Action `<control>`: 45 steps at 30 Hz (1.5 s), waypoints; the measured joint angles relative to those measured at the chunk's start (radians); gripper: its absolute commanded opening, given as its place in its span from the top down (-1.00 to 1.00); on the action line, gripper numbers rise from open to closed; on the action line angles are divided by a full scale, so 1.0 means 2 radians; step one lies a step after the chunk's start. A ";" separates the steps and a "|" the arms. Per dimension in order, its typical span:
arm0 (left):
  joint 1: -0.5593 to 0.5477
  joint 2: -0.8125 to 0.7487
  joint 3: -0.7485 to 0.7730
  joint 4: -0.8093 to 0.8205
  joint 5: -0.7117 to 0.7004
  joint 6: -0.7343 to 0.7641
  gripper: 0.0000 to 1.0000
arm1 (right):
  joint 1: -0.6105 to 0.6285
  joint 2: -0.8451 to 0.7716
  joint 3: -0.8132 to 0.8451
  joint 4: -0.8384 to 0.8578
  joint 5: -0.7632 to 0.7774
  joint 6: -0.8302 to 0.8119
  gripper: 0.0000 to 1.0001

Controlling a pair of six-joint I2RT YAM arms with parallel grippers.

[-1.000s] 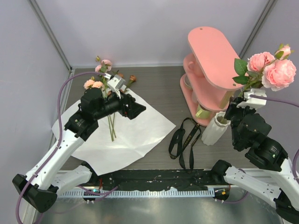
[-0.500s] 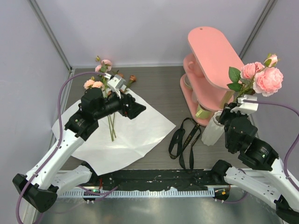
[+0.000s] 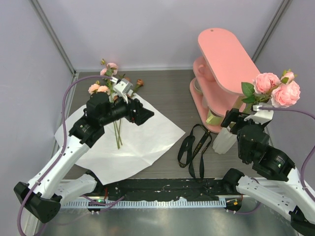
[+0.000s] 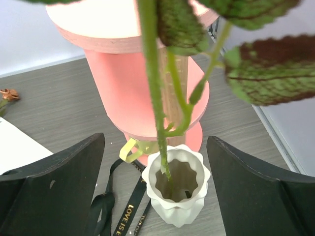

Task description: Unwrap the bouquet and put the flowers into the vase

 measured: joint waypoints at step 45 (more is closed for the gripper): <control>0.043 0.108 0.023 -0.084 -0.182 0.019 -0.40 | 0.000 0.146 0.113 -0.082 -0.248 0.049 -0.92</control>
